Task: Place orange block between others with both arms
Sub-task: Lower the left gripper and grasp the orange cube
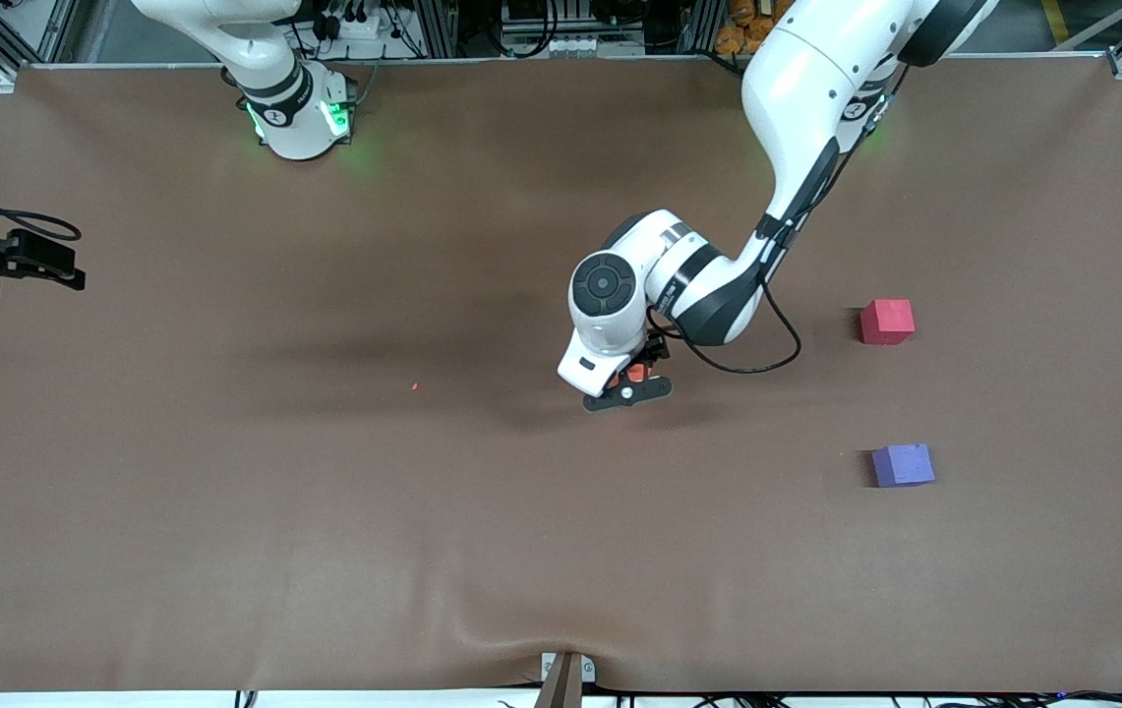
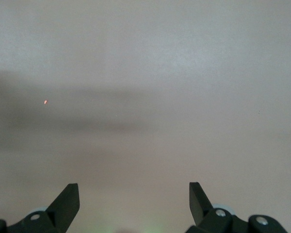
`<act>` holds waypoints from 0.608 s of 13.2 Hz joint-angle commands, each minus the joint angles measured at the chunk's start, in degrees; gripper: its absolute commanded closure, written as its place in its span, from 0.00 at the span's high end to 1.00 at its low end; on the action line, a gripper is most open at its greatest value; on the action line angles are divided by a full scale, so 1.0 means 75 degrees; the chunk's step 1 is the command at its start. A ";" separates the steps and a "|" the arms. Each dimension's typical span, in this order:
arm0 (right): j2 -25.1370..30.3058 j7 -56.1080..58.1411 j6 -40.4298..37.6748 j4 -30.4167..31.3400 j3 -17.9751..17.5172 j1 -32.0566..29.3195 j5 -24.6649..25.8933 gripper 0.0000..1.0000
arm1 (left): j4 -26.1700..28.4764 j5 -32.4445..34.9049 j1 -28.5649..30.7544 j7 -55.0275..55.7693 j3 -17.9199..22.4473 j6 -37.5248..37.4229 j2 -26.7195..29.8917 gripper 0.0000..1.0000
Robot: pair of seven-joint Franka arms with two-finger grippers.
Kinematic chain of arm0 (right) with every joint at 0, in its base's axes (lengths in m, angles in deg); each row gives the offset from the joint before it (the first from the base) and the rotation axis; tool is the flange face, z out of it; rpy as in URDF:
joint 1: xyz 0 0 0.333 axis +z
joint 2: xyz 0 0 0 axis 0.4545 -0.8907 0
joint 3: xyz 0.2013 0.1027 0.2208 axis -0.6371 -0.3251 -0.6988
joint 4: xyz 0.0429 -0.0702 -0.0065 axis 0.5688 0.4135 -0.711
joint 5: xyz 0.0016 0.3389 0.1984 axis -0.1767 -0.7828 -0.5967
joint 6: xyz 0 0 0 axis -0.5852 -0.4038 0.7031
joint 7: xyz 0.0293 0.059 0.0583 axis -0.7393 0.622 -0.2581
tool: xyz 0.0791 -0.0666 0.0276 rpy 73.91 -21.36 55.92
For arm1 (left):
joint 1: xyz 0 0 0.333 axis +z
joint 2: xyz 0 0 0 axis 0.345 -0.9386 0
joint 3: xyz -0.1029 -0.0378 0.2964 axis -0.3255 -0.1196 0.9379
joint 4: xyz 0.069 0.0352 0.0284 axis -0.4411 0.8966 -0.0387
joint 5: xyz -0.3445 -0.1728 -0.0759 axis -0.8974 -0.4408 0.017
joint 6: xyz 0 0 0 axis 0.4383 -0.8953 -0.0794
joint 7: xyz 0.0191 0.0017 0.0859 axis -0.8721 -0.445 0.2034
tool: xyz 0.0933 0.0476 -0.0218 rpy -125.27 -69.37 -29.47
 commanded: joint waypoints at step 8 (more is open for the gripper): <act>-0.0002 0.0067 0.0110 -0.0130 -0.0039 0.0086 0.0031 1.00 | 0.0100 -0.0335 0.0115 -0.3069 0.0018 0.0043 -0.0118 1.00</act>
